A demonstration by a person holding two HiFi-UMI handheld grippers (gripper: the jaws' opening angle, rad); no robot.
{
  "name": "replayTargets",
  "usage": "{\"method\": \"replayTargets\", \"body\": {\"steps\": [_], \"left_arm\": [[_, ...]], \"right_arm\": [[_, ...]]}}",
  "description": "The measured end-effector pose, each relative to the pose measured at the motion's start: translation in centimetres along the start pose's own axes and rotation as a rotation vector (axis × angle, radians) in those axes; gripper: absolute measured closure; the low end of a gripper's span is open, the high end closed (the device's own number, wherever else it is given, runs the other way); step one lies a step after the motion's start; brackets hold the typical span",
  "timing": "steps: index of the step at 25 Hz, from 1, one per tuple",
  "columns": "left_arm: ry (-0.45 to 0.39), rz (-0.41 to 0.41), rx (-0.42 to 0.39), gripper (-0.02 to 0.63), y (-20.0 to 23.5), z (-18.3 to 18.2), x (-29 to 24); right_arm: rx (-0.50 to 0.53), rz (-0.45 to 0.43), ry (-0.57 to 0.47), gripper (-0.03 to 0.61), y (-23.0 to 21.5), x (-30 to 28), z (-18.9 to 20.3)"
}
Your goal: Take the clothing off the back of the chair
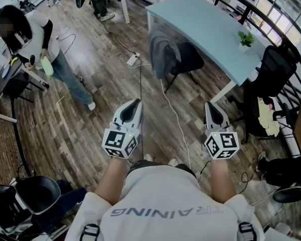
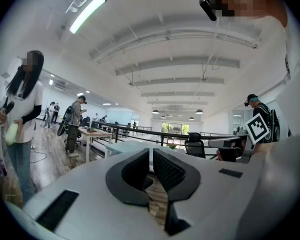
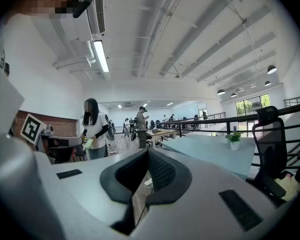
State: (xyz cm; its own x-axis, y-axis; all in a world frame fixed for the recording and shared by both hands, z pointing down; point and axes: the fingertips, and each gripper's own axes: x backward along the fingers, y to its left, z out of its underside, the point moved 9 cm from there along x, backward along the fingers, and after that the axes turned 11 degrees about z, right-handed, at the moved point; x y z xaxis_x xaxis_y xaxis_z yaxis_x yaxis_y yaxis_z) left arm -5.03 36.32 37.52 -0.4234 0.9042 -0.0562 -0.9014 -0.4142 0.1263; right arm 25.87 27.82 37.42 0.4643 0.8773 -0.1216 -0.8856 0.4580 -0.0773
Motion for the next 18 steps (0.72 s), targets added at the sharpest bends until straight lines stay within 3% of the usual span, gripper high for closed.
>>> {"method": "replayTargets", "body": {"steps": [18], "left_arm": [[0.018,0.006,0.024,0.561,2.1,0.5,0.2]], "right_arm": [[-0.041,0.014,0.035,0.558,1.2,-1.4,1.0]]}}
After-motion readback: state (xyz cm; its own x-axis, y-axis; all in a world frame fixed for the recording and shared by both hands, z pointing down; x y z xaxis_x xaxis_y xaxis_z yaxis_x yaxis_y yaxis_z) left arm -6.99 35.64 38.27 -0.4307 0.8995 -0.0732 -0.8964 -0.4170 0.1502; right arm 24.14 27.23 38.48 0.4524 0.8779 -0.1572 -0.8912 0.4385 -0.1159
